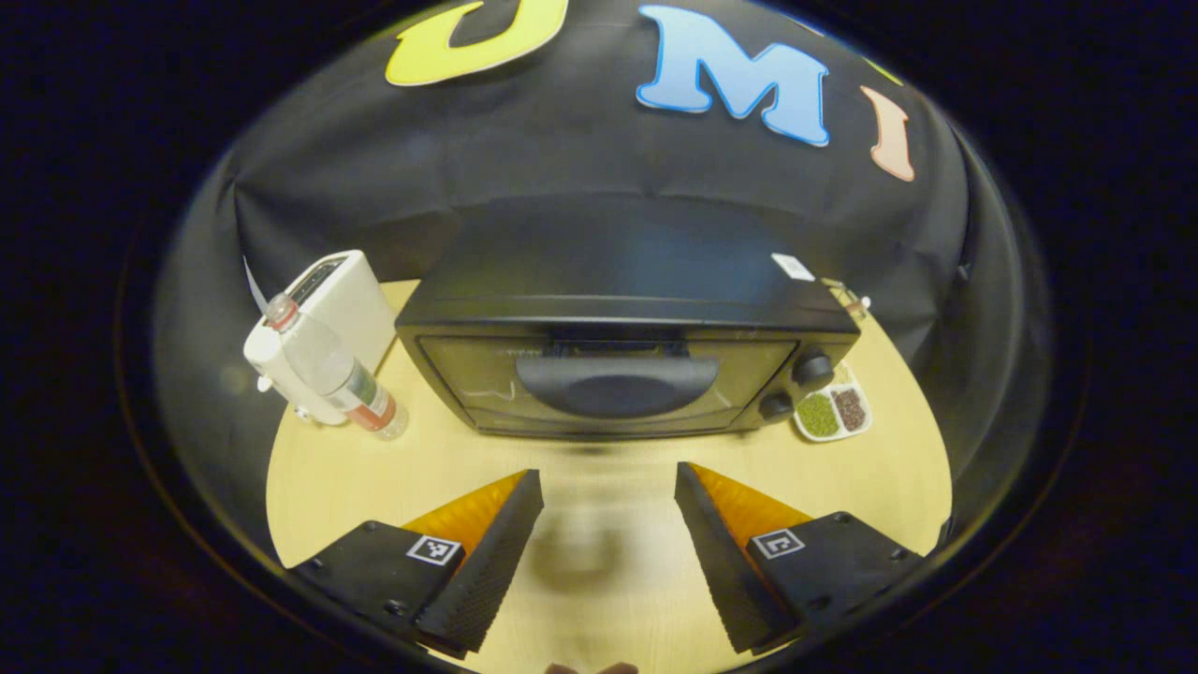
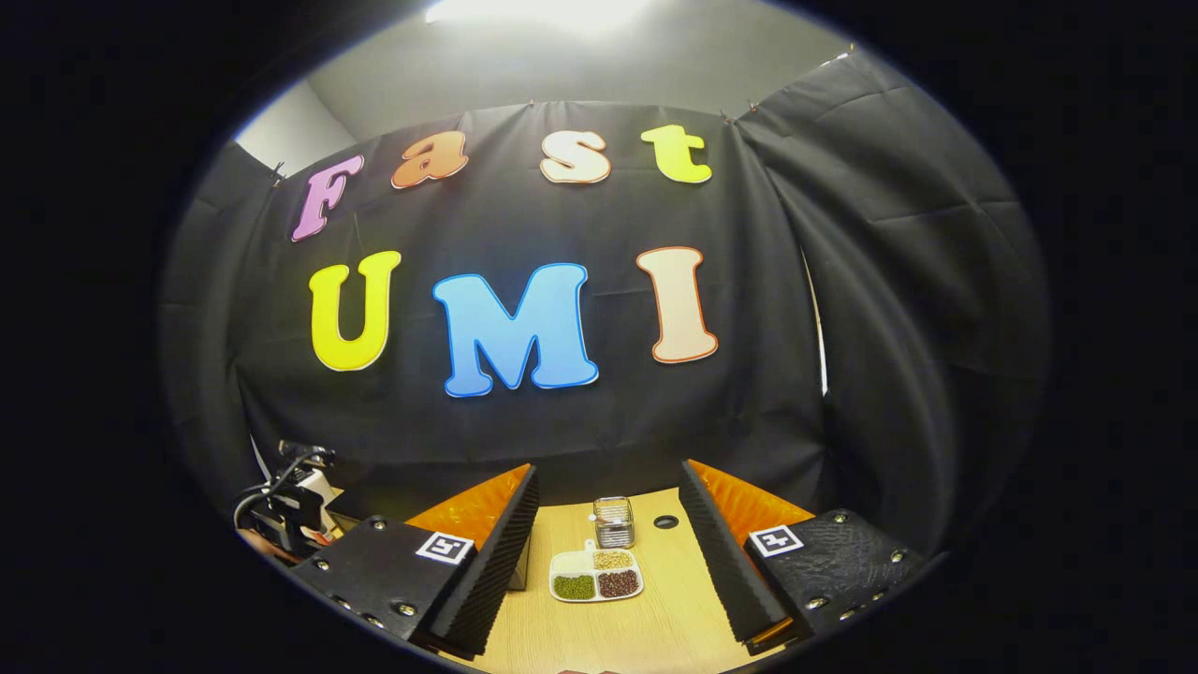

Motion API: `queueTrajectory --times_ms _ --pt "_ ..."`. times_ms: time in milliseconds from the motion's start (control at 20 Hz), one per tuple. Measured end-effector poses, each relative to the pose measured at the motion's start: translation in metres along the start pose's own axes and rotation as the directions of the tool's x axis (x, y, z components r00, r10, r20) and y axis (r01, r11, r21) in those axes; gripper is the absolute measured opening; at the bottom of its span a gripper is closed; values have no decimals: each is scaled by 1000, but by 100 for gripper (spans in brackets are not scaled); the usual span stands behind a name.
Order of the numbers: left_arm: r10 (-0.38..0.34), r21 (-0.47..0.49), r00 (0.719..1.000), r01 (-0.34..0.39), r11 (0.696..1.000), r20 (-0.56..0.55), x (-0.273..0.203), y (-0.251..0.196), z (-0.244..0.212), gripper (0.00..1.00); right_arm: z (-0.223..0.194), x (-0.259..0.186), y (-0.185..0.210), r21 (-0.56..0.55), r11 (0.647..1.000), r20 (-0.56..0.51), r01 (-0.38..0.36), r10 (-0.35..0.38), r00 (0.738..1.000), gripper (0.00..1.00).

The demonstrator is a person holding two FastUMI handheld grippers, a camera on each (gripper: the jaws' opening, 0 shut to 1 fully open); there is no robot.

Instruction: Open the electric oven with the left hand, put the food in, and close the electric oven.

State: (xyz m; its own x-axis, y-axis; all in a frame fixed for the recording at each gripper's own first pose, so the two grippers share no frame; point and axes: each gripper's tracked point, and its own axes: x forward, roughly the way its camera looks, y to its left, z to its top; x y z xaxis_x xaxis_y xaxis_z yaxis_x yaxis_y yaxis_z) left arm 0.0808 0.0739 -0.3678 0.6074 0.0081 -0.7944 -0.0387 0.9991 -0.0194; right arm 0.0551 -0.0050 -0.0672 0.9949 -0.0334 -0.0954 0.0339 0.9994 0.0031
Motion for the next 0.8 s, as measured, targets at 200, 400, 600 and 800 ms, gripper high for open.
queueTrajectory --times_ms 200,400,600,800 --pt "-43 29 962 37 999 269 -68 -24 60 100 14 -8 8 -13 999 5 -39 39 999 92" --pt "-54 4 830 62 998 556 -180 -44 130 92 29 5 41 -18 996 16 -85 86 996 92" --pt "-36 3 690 48 999 723 -272 -39 167 96 51 -4 66 -17 991 33 -131 131 991 92" --pt "-8 5 654 7 1000 756 -304 -26 165 100 70 -17 87 -33 986 74 -164 166 983 92"
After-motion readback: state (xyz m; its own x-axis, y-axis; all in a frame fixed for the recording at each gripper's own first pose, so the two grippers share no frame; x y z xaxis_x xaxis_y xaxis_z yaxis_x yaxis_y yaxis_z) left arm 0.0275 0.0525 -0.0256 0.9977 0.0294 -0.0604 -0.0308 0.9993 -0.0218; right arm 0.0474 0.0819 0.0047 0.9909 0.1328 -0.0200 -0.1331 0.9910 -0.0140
